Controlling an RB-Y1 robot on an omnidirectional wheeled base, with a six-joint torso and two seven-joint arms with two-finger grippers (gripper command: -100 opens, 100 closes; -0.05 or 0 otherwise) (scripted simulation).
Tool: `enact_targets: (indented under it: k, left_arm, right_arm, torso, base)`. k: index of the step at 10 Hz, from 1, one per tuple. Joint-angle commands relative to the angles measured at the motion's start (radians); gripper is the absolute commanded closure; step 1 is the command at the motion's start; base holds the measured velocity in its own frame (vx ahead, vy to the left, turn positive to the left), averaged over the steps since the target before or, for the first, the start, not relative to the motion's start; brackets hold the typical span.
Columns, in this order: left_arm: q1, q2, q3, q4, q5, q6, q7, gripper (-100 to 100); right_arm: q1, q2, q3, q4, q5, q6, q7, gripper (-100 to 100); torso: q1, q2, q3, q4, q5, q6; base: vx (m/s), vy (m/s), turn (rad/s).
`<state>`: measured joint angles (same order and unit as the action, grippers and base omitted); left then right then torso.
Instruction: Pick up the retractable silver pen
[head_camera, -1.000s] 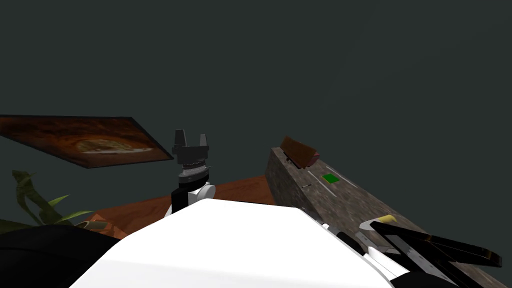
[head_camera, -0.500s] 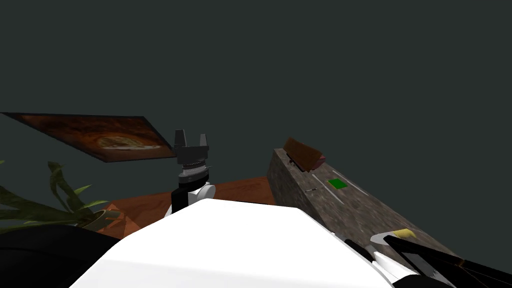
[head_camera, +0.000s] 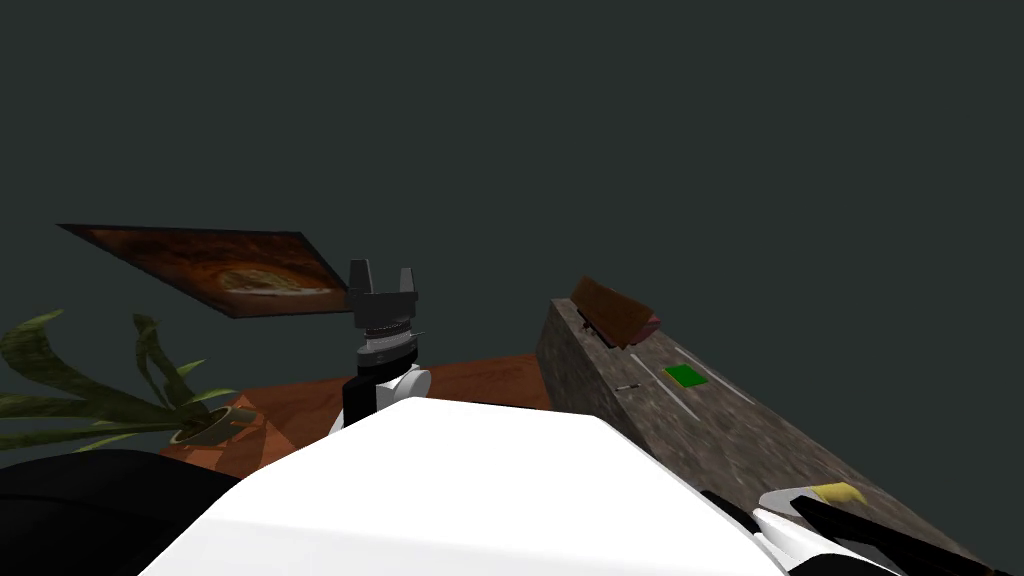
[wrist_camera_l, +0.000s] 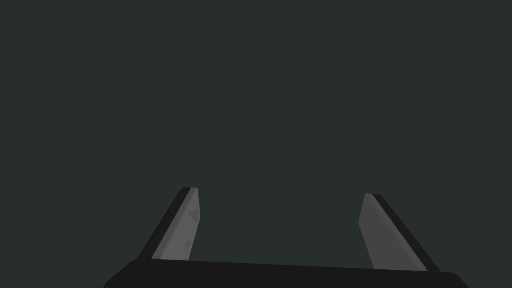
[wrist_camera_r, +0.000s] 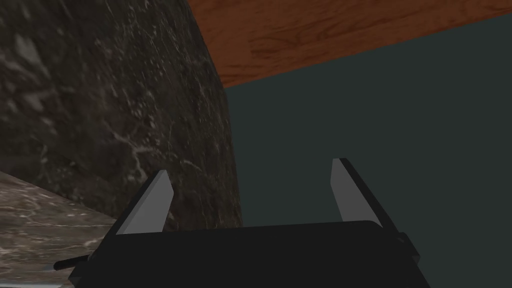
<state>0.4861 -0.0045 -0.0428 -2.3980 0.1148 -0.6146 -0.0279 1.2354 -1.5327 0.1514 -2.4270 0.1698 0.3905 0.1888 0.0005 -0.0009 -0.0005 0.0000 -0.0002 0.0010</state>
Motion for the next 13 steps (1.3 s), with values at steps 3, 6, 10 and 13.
enact_targets:
  k: [3, 6, 10, 13]
  left_arm:
    - [0.0, 0.0, 0.0, 0.0, 0.0, 0.0, 0.0, 0]
    - [0.0, 0.0, 0.0, 0.0, 0.0, 0.0, 0.0, 0]
    - [0.0, 0.0, 0.0, 0.0, 0.0, 0.0, 0.0, 0]
    - [0.0, 0.0, 0.0, 0.0, 0.0, 0.0, 0.0, 0]
  right_arm:
    - [0.043, -0.108, 0.013, -0.005, 0.009, 0.053, 0.004, -100]
    - [0.088, -0.207, 0.02, -0.009, 0.016, 0.102, 0.006, -100]
    - [0.131, -0.308, 0.026, -0.011, 0.022, 0.149, 0.006, -100]
    - [0.171, -0.403, 0.031, -0.012, 0.027, 0.195, 0.006, -100]
  torso:
    - [-0.001, -0.001, 0.0, 0.0, 0.0, 0.0]
    - [-0.001, -0.001, -0.001, 0.0, 0.0, 0.0]
    - [0.0, -0.001, 0.0, 0.0, 0.0, 0.0]
    - [-0.001, -0.001, 0.0, 0.0, 0.0, 0.0]
  base:
    - [0.013, -0.009, 0.12]
    - [0.015, -0.01, 0.114]
    - [0.009, -0.007, 0.079]
    - [0.011, -0.011, 0.113]
